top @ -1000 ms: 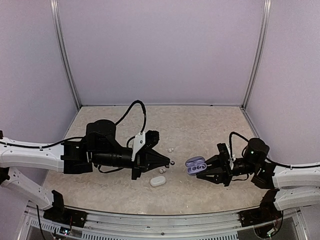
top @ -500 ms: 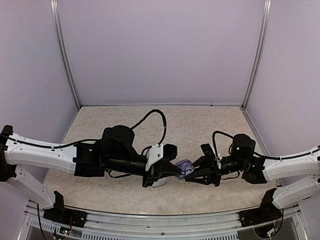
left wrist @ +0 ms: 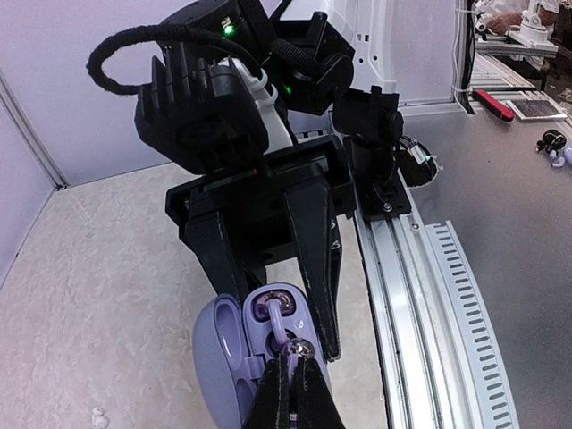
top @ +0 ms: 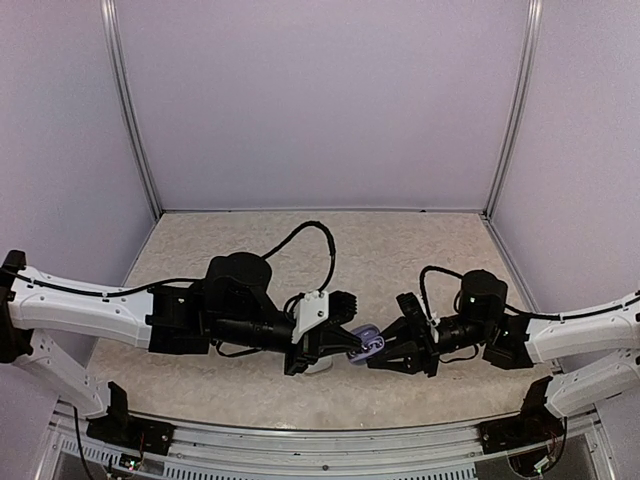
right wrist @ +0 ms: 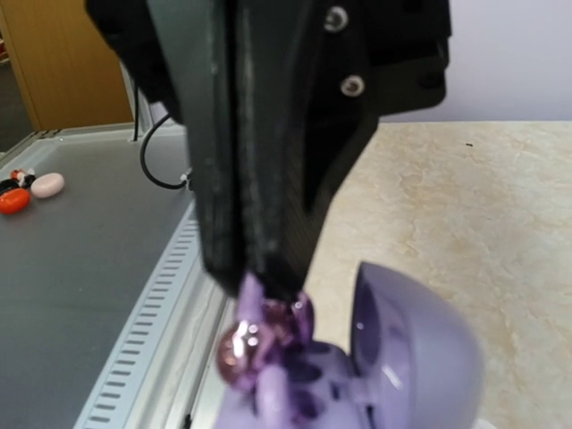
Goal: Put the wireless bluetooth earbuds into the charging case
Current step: Insert the left earbud into the left side groove of the charging case, then close the charging case with the earbuds inside.
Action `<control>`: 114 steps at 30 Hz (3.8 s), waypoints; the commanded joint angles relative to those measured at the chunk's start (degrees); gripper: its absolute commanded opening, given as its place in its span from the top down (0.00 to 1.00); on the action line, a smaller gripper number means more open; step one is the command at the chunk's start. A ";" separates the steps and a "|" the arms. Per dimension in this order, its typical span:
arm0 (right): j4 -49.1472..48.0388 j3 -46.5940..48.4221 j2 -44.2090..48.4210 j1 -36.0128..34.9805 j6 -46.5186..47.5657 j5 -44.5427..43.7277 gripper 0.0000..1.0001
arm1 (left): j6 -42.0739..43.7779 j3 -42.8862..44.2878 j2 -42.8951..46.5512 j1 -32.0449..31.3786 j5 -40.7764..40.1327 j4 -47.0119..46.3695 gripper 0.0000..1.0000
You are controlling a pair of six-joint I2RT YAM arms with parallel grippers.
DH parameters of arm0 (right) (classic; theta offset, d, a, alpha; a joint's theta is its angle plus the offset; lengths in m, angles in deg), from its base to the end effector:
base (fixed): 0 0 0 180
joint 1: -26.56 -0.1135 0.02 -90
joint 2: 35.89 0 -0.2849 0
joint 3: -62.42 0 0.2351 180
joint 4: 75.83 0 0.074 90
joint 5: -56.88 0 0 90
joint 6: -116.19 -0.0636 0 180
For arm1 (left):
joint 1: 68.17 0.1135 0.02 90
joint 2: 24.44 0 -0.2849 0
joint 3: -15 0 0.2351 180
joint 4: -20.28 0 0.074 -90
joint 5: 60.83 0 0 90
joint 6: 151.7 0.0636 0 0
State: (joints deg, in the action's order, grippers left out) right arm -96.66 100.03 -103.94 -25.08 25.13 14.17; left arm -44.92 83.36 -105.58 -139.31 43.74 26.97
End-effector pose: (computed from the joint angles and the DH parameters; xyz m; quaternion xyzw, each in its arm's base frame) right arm 0.1071 0.2107 0.2391 -0.5330 0.5221 0.5369 0.3938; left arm 0.0926 -0.3205 0.2978 0.6149 0.5322 -0.3537 0.4622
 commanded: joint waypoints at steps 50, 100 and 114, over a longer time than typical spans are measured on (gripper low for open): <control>-1.83 1.78 6.28 -0.83 1.76 -1.79 1.00 | 0.35 -0.64 -3.67 -0.23 -3.56 0.56 0.87; -3.14 2.57 2.57 -0.83 -1.86 -4.08 1.00 | -3.61 -4.12 3.65 -3.13 -1.87 -7.40 0.42; -3.24 2.84 4.18 -0.81 -1.19 -0.27 1.00 | -8.25 -4.81 1.27 0.72 -3.84 -9.01 0.35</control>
State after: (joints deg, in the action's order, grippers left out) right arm -99.67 101.39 -100.60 -25.45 23.77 12.31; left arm -51.66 77.20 -102.83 -139.90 39.23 20.76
